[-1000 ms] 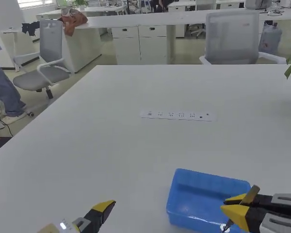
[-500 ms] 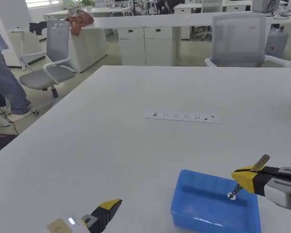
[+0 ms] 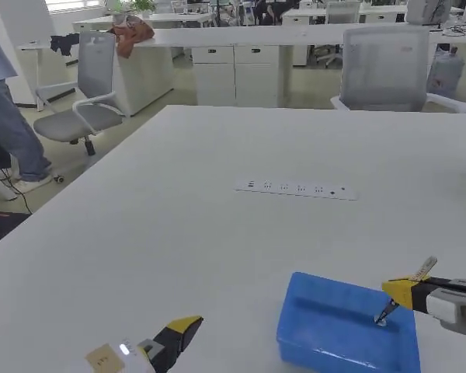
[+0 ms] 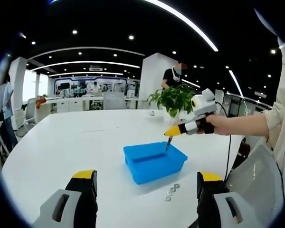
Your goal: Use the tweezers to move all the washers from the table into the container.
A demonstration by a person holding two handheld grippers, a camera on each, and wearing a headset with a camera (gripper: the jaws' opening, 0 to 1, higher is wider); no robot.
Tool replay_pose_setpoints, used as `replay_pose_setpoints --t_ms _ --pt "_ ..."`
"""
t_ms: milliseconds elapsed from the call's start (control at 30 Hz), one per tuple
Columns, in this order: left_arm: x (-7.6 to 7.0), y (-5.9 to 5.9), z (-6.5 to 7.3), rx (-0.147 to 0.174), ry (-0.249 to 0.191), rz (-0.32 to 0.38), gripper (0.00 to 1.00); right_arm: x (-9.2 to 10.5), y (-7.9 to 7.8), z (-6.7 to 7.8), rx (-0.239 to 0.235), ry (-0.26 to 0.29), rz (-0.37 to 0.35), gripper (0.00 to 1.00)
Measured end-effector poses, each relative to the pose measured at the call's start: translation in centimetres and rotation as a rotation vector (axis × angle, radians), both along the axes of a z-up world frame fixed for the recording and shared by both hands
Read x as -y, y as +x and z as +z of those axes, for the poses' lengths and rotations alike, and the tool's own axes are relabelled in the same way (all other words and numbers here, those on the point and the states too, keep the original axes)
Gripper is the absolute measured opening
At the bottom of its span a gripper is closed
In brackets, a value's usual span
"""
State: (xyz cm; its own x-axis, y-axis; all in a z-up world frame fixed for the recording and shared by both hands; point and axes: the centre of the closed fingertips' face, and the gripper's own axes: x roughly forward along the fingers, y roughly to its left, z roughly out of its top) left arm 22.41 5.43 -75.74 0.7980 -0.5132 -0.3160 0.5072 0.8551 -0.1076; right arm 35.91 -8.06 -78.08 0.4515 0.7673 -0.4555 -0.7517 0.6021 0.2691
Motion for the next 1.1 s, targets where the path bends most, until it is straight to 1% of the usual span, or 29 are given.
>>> replay_pose_setpoints --t_ms 100,167,267,367,433,600,667,700,833,867,900,933,1000,1067,1100 --pt "0.0 0.0 -0.2 -0.006 0.006 -0.001 0.88 0.0 -0.2 -0.6 -0.005 -0.024 0.006 0.02" --pt "0.0 0.0 -0.2 -0.009 0.007 -0.001 0.88 0.0 -0.3 -1.1 -0.004 -0.052 0.017 0.02" --pt "0.1 0.0 0.0 -0.001 -0.004 -0.001 0.89 -0.1 -0.4 -1.8 0.009 -0.100 0.039 0.02" --pt "0.0 0.0 -0.1 -0.010 -0.002 0.002 0.89 -0.3 -0.6 -2.3 0.017 -0.124 0.059 0.02" --pt "0.0 0.1 -0.2 -0.009 0.004 0.004 0.89 -0.5 -0.8 -2.8 0.011 -0.131 0.069 0.02" --pt "-0.3 0.2 -0.1 0.005 0.020 0.021 0.90 -0.7 -1.1 -3.3 0.022 -0.155 0.089 0.03" --pt "-0.5 0.3 0.1 0.011 0.000 0.030 0.91 -0.7 -1.2 -3.4 0.028 -0.163 0.097 0.03" --pt "-0.6 0.4 0.2 0.009 -0.009 0.036 0.90 -0.6 -1.2 -3.4 0.033 -0.164 0.100 0.03" --pt "-1.2 0.6 0.2 0.007 -0.032 0.068 0.91 -0.4 -1.3 -3.5 0.038 -0.162 0.103 0.03" --pt "-1.3 0.6 0.2 0.001 -0.034 0.075 0.91 -0.3 -1.4 -3.5 0.038 -0.163 0.105 0.03" --pt "-1.3 0.7 0.2 0.002 -0.034 0.079 0.91 -0.2 -1.5 -3.5 0.044 -0.168 0.106 0.03" --pt "-1.4 0.7 0.1 0.002 -0.029 0.080 0.91 -0.1 -1.5 -3.4 0.051 -0.173 0.108 0.03" --pt "-1.3 0.6 0.0 0.002 -0.010 0.080 0.91 0.2 -1.6 -3.4 0.050 -0.179 0.109 0.03" --pt "-1.2 0.6 0.0 0.005 -0.006 0.073 0.90 0.4 -1.6 -3.4 0.050 -0.181 0.109 0.03" --pt "-1.1 0.5 -0.1 -0.001 0.000 0.068 0.90 0.6 -1.6 -3.3 0.050 -0.180 0.107 0.03"
